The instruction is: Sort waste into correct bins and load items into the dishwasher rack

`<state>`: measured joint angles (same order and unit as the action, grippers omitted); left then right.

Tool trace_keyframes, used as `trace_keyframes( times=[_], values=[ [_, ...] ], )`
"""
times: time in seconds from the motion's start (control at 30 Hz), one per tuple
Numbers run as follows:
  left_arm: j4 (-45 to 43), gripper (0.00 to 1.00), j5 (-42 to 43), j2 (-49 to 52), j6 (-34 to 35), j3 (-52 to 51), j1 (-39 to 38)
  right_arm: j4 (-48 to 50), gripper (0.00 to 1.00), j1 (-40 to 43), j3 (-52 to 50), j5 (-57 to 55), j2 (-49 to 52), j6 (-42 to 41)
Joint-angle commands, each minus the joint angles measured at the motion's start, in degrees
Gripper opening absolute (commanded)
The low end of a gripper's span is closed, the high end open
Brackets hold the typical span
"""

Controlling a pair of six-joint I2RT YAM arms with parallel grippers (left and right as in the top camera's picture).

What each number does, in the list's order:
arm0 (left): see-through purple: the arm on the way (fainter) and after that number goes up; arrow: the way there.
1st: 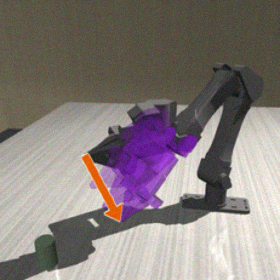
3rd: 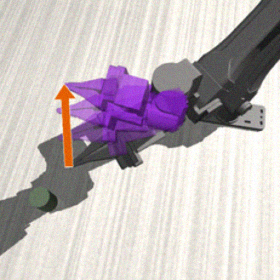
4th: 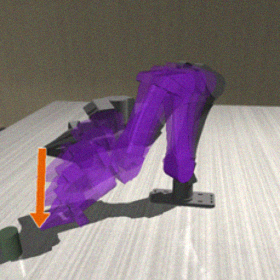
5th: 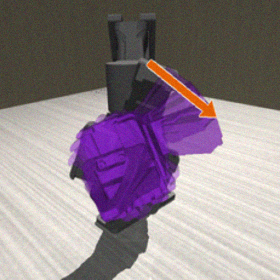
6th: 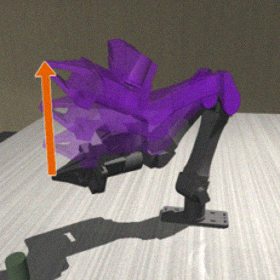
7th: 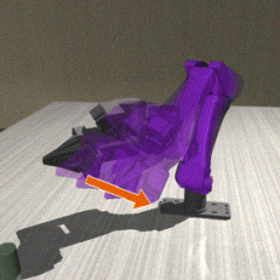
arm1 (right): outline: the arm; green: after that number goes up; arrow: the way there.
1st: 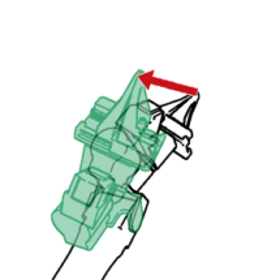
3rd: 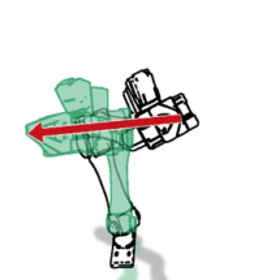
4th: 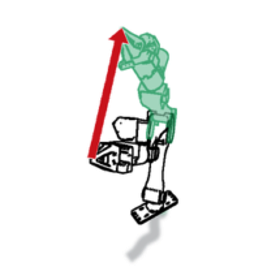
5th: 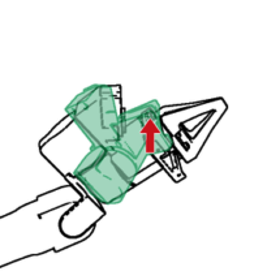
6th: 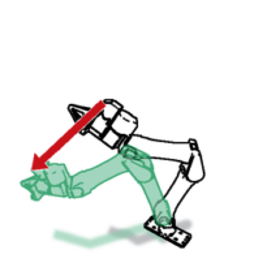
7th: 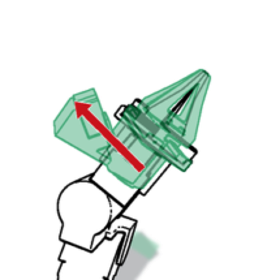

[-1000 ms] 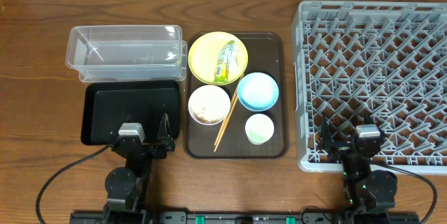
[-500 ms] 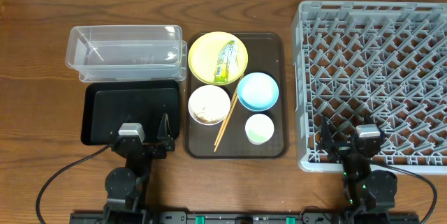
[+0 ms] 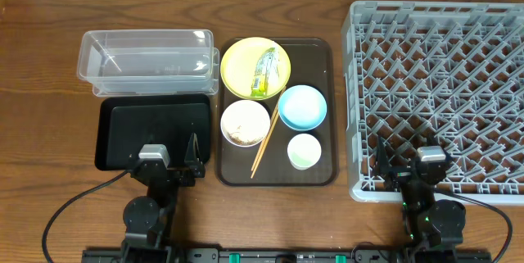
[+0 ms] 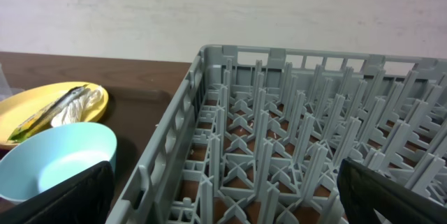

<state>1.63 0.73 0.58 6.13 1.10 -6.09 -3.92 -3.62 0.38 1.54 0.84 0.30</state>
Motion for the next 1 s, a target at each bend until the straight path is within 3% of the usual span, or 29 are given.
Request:
trace_keyframes(
  times=[0.0, 0.47, 0.6, 0.73, 0.97],
  values=[
    [2.43, 0.94, -0.74, -0.24, -0.52, -0.87, 0.28, -0.22, 0.99, -1.01, -0.07, 0.17, -0.35, 0.44],
    [2.80, 0.94, -0.26, -0.02, 0.35, -0.39, 0.28, -0.15, 0.99, -0.90, -0.04, 0.09, -0.33, -2.16],
    [7.98, 0.94, -0.31, 2.84, 2.27, 3.89, 0.28, -2.25, 0.99, -0.90, 1.51, -3.02, 0.52, -2.16],
    [13.42, 0.94, -0.31, 10.38, 2.25, 11.61, 0.28, -5.62, 0.99, -0.90, 6.51, -5.64, 4.28, -2.14],
    [22.10, 0.94, 0.31, 32.35, 2.27, 28.85, 0.28, -12.85, 0.99, -0.90, 20.79, -7.41, 21.53, -1.92]
  ],
)
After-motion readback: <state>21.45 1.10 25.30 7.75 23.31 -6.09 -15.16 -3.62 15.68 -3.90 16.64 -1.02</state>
